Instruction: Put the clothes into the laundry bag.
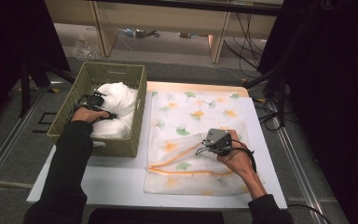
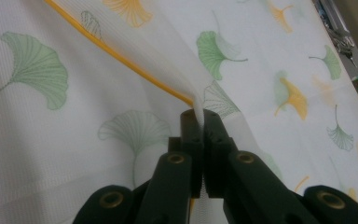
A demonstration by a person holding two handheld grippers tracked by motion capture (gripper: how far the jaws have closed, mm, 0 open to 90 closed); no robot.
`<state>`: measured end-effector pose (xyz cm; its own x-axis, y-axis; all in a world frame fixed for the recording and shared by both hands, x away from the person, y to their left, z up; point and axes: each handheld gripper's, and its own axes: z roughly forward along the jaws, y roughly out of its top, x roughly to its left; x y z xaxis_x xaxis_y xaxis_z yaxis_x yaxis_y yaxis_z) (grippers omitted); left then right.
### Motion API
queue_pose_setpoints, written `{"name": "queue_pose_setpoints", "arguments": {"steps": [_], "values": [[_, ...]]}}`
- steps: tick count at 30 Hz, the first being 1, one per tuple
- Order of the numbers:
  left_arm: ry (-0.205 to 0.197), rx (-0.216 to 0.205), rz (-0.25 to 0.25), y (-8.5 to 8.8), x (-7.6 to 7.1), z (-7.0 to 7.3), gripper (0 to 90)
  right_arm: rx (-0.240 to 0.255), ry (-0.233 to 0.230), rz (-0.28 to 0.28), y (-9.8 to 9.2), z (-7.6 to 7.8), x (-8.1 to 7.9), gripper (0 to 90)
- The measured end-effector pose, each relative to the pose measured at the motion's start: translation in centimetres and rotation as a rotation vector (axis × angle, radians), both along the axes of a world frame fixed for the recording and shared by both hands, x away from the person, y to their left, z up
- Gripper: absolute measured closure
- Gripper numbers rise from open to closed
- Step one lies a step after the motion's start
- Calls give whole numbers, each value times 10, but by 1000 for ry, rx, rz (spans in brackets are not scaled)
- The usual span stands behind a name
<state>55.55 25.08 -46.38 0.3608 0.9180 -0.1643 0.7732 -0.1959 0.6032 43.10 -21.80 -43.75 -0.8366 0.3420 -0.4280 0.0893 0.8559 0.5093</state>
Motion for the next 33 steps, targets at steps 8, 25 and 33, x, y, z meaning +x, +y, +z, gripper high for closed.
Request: {"name": "queue_pose_setpoints", "arguments": {"steps": [8,25,33], "values": [[-15,53,-4,-9,3,-5,153,1,9,8,0,0,1,900],[-20,256,42,-22,6,-1,400,14,10,4,2,-1,-2,900],[-36,208,-13,-11,7,4,503,6,6,22,1,-1,-1,900]]}}
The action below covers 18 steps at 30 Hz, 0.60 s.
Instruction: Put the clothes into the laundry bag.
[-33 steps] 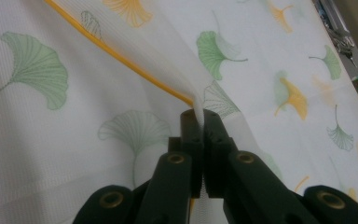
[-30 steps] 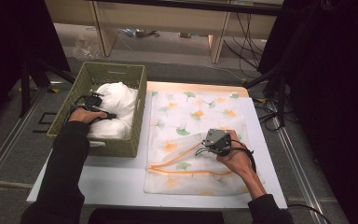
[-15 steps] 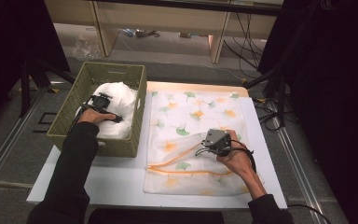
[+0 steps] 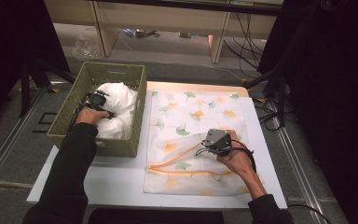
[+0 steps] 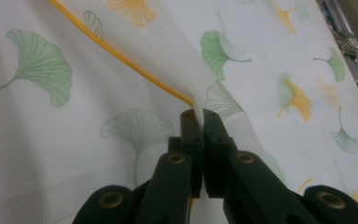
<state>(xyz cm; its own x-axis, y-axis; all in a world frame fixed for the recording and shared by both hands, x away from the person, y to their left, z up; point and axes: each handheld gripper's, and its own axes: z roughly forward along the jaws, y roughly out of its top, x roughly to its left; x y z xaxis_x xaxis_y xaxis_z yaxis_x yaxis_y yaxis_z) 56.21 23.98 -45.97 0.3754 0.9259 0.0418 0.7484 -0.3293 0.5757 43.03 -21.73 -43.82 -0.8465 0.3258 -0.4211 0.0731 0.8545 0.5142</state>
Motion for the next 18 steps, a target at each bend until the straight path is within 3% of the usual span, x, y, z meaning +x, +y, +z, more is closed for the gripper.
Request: {"name": "queue_pose_setpoints", "arguments": {"steps": [1,3,4,5,11,17,18], "values": [[-13,-12,-23,3,-2,0,506,-1,8,3,0,0,0,900],[-23,-87,-3,10,-6,2,524,14,11,-16,-1,1,-1,900],[-23,-87,-3,10,-6,2,528,14,11,-16,-1,1,-1,900],[-15,-113,6,11,-6,4,534,9,18,-14,-1,1,-1,900],[-48,-244,15,23,-11,26,556,13,11,-14,-2,1,0,900],[-104,-283,-29,30,-15,51,577,3,9,0,-1,1,0,900],[-117,-301,-30,30,-16,55,578,11,10,-22,-1,0,0,900]]}}
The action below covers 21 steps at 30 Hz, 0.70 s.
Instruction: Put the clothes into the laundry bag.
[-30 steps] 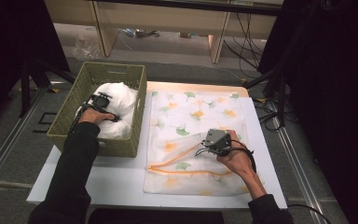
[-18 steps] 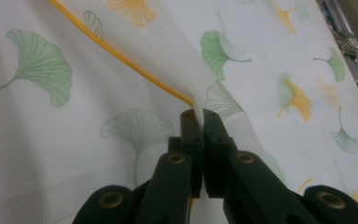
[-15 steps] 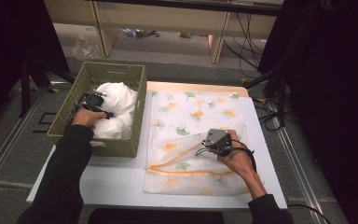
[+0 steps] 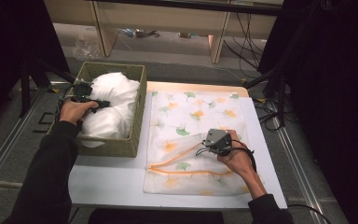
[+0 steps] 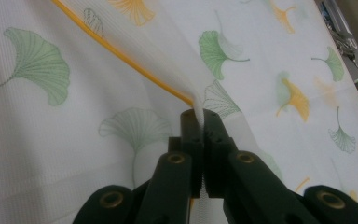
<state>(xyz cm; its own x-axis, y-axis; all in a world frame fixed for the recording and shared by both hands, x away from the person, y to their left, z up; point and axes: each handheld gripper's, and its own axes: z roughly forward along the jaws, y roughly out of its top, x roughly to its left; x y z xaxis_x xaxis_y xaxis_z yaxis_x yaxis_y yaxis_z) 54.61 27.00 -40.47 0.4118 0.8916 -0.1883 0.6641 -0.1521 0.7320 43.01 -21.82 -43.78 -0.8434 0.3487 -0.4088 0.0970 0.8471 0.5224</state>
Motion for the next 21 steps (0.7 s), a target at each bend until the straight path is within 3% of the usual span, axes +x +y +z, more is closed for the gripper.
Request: {"name": "queue_pose_setpoints", "arguments": {"steps": [3,5,6,14,17,18,21], "values": [[-28,-115,14,1,-2,10,581,-4,-4,8,-2,2,0,900],[-59,-129,5,2,-5,21,582,-17,-22,28,-3,2,1,900],[-72,-142,0,2,-8,29,582,-12,-9,12,-3,2,0,900],[-111,-274,-77,-5,-28,78,584,-13,-12,10,-2,2,1,900],[-130,-311,-109,-9,-38,93,584,-24,-25,31,-2,2,1,900],[-134,-319,-117,-10,-40,96,584,1,-11,21,-1,2,0,900],[-145,-354,-142,-14,-51,105,584,5,-15,11,-1,2,0,900]]}}
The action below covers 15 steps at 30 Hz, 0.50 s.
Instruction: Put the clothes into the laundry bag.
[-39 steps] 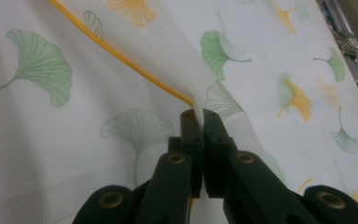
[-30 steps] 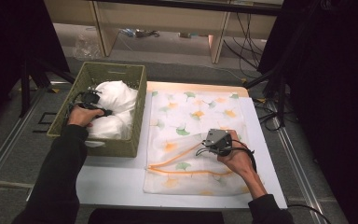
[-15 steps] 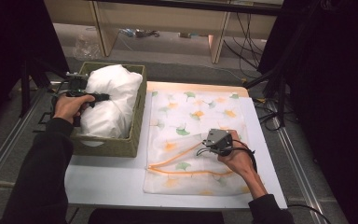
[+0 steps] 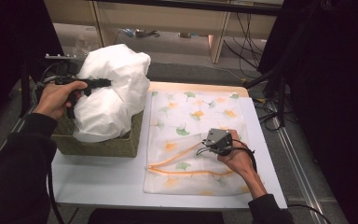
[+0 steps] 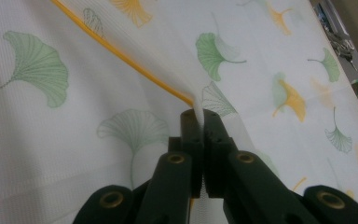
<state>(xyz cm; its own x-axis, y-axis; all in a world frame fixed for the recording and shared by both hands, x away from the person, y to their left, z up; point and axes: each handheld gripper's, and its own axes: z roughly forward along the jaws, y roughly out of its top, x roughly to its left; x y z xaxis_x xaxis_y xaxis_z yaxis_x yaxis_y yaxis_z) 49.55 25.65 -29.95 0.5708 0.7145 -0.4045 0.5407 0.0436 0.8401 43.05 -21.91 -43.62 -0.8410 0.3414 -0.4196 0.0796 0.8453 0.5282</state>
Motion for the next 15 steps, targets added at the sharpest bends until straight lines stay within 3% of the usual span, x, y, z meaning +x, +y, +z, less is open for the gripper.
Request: {"name": "queue_pose_setpoints", "arguments": {"steps": [8,11,12,13,14,15], "values": [[-19,-67,-55,-16,-37,17,587,-8,-5,30,0,2,2,900],[-20,-95,-105,-23,-52,24,586,13,-3,9,-1,5,2,900],[-18,-102,-126,-25,-57,26,586,11,-20,30,-2,6,5,900],[-16,-99,-150,-27,-62,28,585,21,-7,4,-2,7,3,900],[-19,-101,-163,-30,-69,30,585,17,-15,26,-1,7,6,900],[-19,-99,-170,-32,-74,31,585,22,-10,3,-1,7,5,900]]}}
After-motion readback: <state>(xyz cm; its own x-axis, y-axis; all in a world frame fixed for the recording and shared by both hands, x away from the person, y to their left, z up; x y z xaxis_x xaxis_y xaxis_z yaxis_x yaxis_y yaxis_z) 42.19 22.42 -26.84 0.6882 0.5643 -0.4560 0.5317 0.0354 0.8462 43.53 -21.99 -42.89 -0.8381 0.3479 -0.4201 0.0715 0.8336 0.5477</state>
